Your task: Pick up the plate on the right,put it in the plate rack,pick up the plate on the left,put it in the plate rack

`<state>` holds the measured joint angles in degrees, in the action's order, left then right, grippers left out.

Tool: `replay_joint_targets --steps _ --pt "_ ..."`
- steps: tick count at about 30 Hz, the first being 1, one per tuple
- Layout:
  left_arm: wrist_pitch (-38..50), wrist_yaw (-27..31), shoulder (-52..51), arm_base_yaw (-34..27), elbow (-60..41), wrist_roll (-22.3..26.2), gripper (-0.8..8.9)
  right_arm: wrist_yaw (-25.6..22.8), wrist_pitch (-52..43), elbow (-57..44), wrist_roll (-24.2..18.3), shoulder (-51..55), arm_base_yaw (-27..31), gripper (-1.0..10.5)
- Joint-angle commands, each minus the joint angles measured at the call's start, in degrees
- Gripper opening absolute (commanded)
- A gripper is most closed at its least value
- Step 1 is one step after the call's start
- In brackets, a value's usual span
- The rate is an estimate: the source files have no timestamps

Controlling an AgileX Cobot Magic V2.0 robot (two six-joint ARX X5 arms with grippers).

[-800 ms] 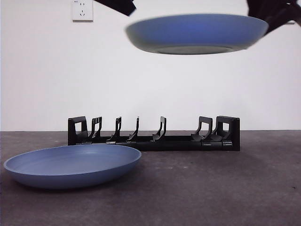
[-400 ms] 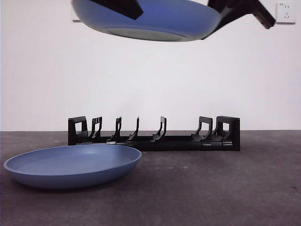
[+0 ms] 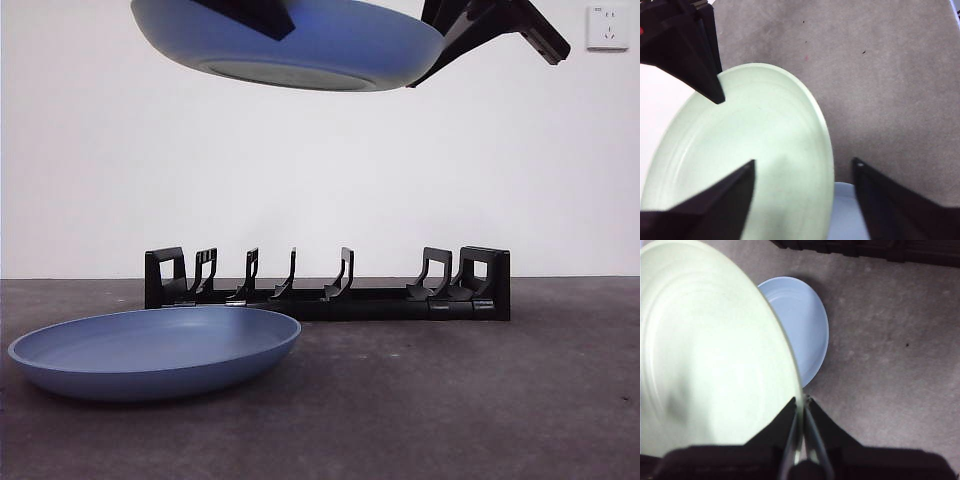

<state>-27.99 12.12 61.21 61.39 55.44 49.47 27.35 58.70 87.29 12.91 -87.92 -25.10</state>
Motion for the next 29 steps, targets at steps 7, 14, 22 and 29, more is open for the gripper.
replay_joint_targets --steps 7,14,22,29 --pt "-1.3 -0.1 0.2 0.2 0.0 -3.2 0.15 -3.7 -0.5 0.2 0.6 -0.3 0.0 -0.1" --pt "-1.8 -0.1 0.2 0.2 0.0 -3.3 -0.08 -3.8 -0.6 0.2 0.3 -0.3 0.0 -0.1" --pt "-3.7 -0.1 0.2 0.2 0.0 -4.5 -0.08 -3.3 -1.8 0.2 0.3 -0.3 0.0 -0.1" --pt "-4.1 0.2 0.2 0.2 0.0 -4.9 -0.08 -2.6 -1.8 0.2 0.4 -0.3 0.0 -0.1"
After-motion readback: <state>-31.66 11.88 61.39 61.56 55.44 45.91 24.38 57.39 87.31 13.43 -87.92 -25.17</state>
